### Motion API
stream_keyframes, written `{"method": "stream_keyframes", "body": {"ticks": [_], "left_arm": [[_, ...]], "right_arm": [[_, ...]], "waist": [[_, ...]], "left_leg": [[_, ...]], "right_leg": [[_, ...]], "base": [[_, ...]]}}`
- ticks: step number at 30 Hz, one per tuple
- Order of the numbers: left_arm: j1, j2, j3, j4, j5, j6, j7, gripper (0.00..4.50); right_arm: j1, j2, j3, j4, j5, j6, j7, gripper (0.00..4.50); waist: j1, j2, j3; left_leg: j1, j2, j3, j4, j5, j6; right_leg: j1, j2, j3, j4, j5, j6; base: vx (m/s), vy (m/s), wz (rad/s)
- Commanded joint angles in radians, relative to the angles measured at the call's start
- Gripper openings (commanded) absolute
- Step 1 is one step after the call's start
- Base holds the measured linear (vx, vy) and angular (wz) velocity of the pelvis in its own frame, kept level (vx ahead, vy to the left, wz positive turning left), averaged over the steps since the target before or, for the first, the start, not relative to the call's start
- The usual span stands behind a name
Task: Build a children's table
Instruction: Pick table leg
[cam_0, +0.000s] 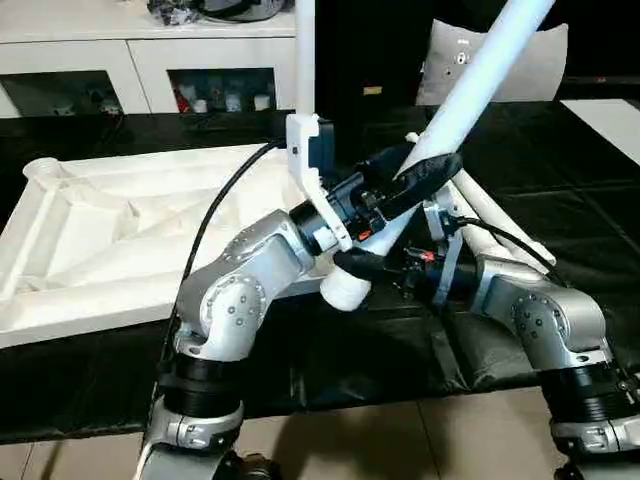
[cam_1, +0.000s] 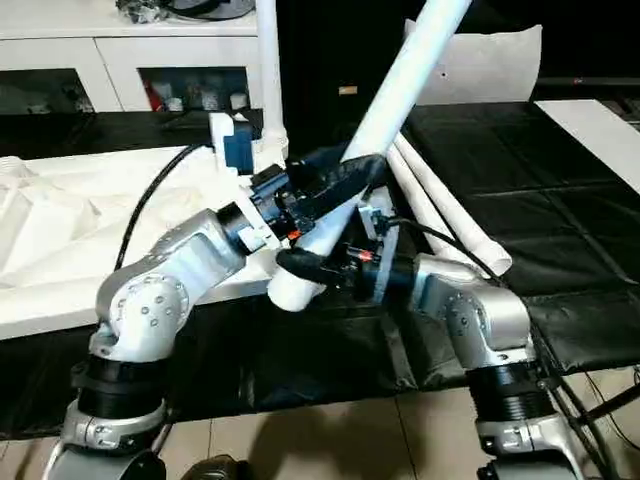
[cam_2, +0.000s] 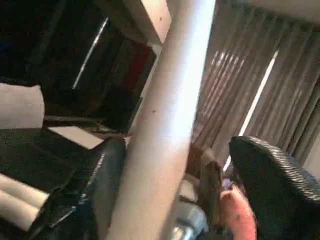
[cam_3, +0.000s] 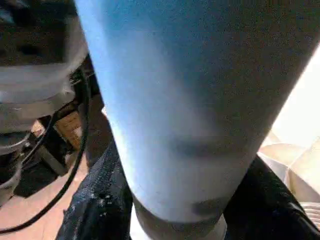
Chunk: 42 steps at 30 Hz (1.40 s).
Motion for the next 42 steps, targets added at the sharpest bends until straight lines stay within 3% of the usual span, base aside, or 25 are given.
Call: {"method": "stream_keyframes", "body": {"ticks": [1,4,9,14,17,18,20,22,24,25,27,31,32,33,34,35,36,37,38,39,40,41,42], "left_arm": [[-0.026,-0.019,-0.005,-0.054,-0.054,-0.008,-0.013,3.83],[-0.033,0.001,0.060,-0.047,-0.076,-0.016,0.011,3.83],[-0.024,0.070,0.113,-0.031,-0.038,-0.014,0.026,3.83],[0.015,0.196,0.078,0.044,0.155,-0.063,0.103,3.83],[0.049,0.245,0.047,0.101,0.286,-0.121,0.175,3.83],[0.097,0.278,0.009,0.115,0.386,-0.156,0.233,3.83],[0.143,0.283,0.001,0.087,0.411,-0.147,0.267,3.83],[0.206,0.279,0.003,0.046,0.424,-0.152,0.288,3.83],[0.272,0.276,0.002,0.013,0.439,-0.176,0.290,3.83],[0.311,0.269,-0.001,0.001,0.458,-0.207,0.302,3.83],[0.359,0.255,-0.007,-0.020,0.473,-0.218,0.328,3.83],[0.391,0.240,-0.024,-0.035,0.534,-0.263,0.393,3.83],[0.392,0.241,-0.028,-0.040,0.555,-0.271,0.410,3.83],[0.394,0.239,-0.028,-0.049,0.570,-0.278,0.423,3.83],[0.399,0.234,-0.028,-0.063,0.586,-0.282,0.432,3.83],[0.401,0.235,-0.028,-0.067,0.589,-0.282,0.433,3.83],[0.408,0.237,-0.029,-0.079,0.596,-0.283,0.432,3.83],[0.408,0.237,-0.029,-0.079,0.596,-0.283,0.432,3.83],[0.416,0.236,-0.025,-0.087,0.599,-0.294,0.437,3.83],[0.429,0.222,-0.005,-0.090,0.577,-0.282,0.449,3.83],[0.433,0.216,0.004,-0.091,0.568,-0.268,0.456,3.83],[0.440,0.216,0.007,-0.095,0.568,-0.274,0.459,3.83],[0.449,0.220,0.007,-0.105,0.572,-0.271,0.461,3.83]], "right_arm": [[0.015,0.001,0.001,0.007,-0.026,0.022,-0.034,1.93],[0.029,0.020,-0.032,0.011,-0.039,-0.036,-0.076,1.92],[0.040,0.040,-0.069,0.010,-0.084,-0.110,-0.186,1.91],[0.067,0.056,-0.075,-0.020,-0.166,-0.145,-0.324,1.91],[0.097,0.078,-0.081,-0.049,-0.193,-0.164,-0.385,1.91],[0.125,0.094,-0.088,-0.076,-0.228,-0.169,-0.461,1.91],[0.146,0.106,-0.094,-0.103,-0.245,-0.154,-0.515,1.91],[0.176,0.120,-0.093,-0.144,-0.268,-0.146,-0.568,1.91],[0.211,0.137,-0.087,-0.190,-0.288,-0.156,-0.608,1.91],[0.238,0.141,-0.076,-0.223,-0.313,-0.168,-0.631,1.91],[0.279,0.145,-0.063,-0.277,-0.318,-0.157,-0.642,1.91],[0.341,0.182,-0.053,-0.339,-0.278,-0.147,-0.654,1.91],[0.351,0.186,-0.043,-0.348,-0.280,-0.153,-0.655,1.91],[0.360,0.201,-0.040,-0.355,-0.266,-0.152,-0.654,1.91],[0.370,0.213,-0.033,-0.368,-0.262,-0.163,-0.646,1.91],[0.372,0.215,-0.032,-0.371,-0.259,-0.163,-0.644,1.91],[0.377,0.220,-0.028,-0.380,-0.257,-0.163,-0.640,1.91],[0.377,0.220,-0.028,-0.380,-0.257,-0.163,-0.640,1.91],[0.376,0.228,-0.033,-0.377,-0.246,-0.154,-0.640,1.91],[0.376,0.234,-0.036,-0.372,-0.239,-0.152,-0.641,1.91],[0.376,0.235,-0.037,-0.369,-0.239,-0.153,-0.641,1.91],[0.381,0.242,-0.048,-0.373,-0.225,-0.150,-0.645,1.91],[0.393,0.245,-0.053,-0.385,-0.213,-0.144,-0.647,1.91]], "waist": [[0.000,-0.016,-0.067],[-0.001,-0.015,-0.068],[-0.008,-0.011,-0.066],[-0.017,-0.005,-0.068],[-0.018,-0.002,-0.069],[-0.019,-0.012,-0.070],[-0.020,-0.011,-0.070],[-0.025,-0.010,-0.070],[-0.025,0.003,-0.064],[-0.027,0.005,-0.063],[-0.028,-0.004,-0.059],[-0.030,-0.007,-0.053],[-0.033,-0.006,-0.051],[-0.040,-0.004,-0.050],[-0.054,0.002,-0.041],[-0.047,0.015,-0.051],[-0.080,0.031,-0.049],[-0.093,0.040,-0.049],[-0.096,0.051,-0.045],[-0.109,0.037,-0.044],[-0.105,0.020,-0.036],[-0.088,0.010,-0.028],[-0.052,-0.035,-0.020]], "left_leg": [[0.028,0.045,-0.014,-0.063,-0.159,0.013],[0.028,0.044,-0.013,-0.063,-0.161,0.007],[0.031,0.044,-0.015,-0.067,-0.177,-0.005],[0.035,0.043,-0.018,-0.070,-0.182,-0.029],[0.034,0.044,-0.019,-0.071,-0.184,-0.034],[0.033,0.044,-0.019,-0.073,-0.185,-0.030],[0.032,0.045,-0.019,-0.074,-0.171,-0.031],[0.031,0.044,-0.017,-0.073,-0.165,-0.030],[0.034,0.045,-0.017,-0.078,-0.219,-0.038],[0.034,0.045,-0.018,-0.080,-0.242,-0.042],[0.033,0.048,-0.021,-0.086,-0.287,-0.052],[0.037,0.047,-0.024,-0.091,-0.364,-0.059],[0.038,0.050,-0.030,-0.095,-0.382,-0.074],[0.046,0.059,-0.042,-0.101,-0.418,-0.105],[-0.026,0.036,-0.097,-0.141,-0.485,-0.066],[0.001,0.051,-0.124,-0.144,-0.561,-0.067],[0.027,0.091,-0.203,-0.162,-0.642,-0.053],[0.030,0.099,-0.241,-0.181,-0.664,-0.045],[0.039,0.103,-0.271,-0.193,-0.699,-0.043],[0.065,0.147,-0.249,-0.179,-0.689,-0.006],[0.046,0.136,-0.230,-0.177,-0.671,0.023],[0.026,0.073,-0.168,-0.134,-0.644,0.012],[0.042,-0.056,-0.060,0.086,-0.385,0.007]], "right_leg": [[0.041,-0.053,0.039,-0.078,-0.077,-0.220],[0.040,-0.053,0.038,-0.078,-0.074,-0.222],[0.035,-0.050,0.039,-0.082,-0.113,-0.187],[0.033,-0.046,0.040,-0.081,-0.101,-0.146],[0.032,-0.045,0.040,-0.078,-0.066,-0.148],[0.034,-0.045,0.040,-0.078,-0.060,-0.142],[0.034,-0.048,0.040,-0.075,-0.050,-0.132],[0.032,-0.046,0.040,-0.075,-0.046,-0.143],[0.025,-0.047,0.042,-0.084,-0.119,-0.139],[0.024,-0.047,0.042,-0.087,-0.143,-0.135],[0.024,-0.047,0.044,-0.094,-0.197,-0.109],[0.013,-0.047,0.046,-0.107,-0.306,-0.076],[0.012,-0.042,0.043,-0.106,-0.321,-0.064],[0.010,-0.024,0.033,-0.103,-0.307,-0.057],[0.056,-0.022,-0.030,-0.075,-0.261,-0.065],[0.047,-0.013,-0.037,-0.077,-0.260,-0.069],[0.034,0.001,-0.040,-0.035,-0.166,-0.137],[0.040,0.013,-0.041,-0.007,-0.153,-0.158],[0.033,0.026,-0.039,0.021,-0.171,-0.168],[0.007,0.011,0.008,0.039,-0.170,-0.165],[0.018,-0.002,0.025,0.035,-0.161,-0.160],[0.009,-0.025,0.056,-0.046,-0.225,-0.209],[-0.018,-0.111,0.058,-0.193,-0.603,-0.210]], "base": [[0.000,0.000,0.00],[0.000,0.000,0.00],[0.000,0.000,0.00],[0.000,0.000,0.00],[0.000,0.000,0.00],[0.000,0.000,0.00],[0.000,0.000,0.00],[0.000,0.000,0.00],[0.000,0.000,0.00],[0.000,0.000,0.00],[0.000,0.000,0.00],[0.000,0.000,0.00],[0.000,0.000,0.00],[0.000,0.000,0.00],[0.000,0.000,0.00],[0.001,-0.051,0.46],[0.001,-0.051,0.46],[0.020,-0.088,0.54],[0.003,-0.138,0.54],[0.003,-0.138,0.54],[0.012,-0.205,0.41],[-0.006,-0.246,0.16],[-0.006,-0.246,0.16]]}}
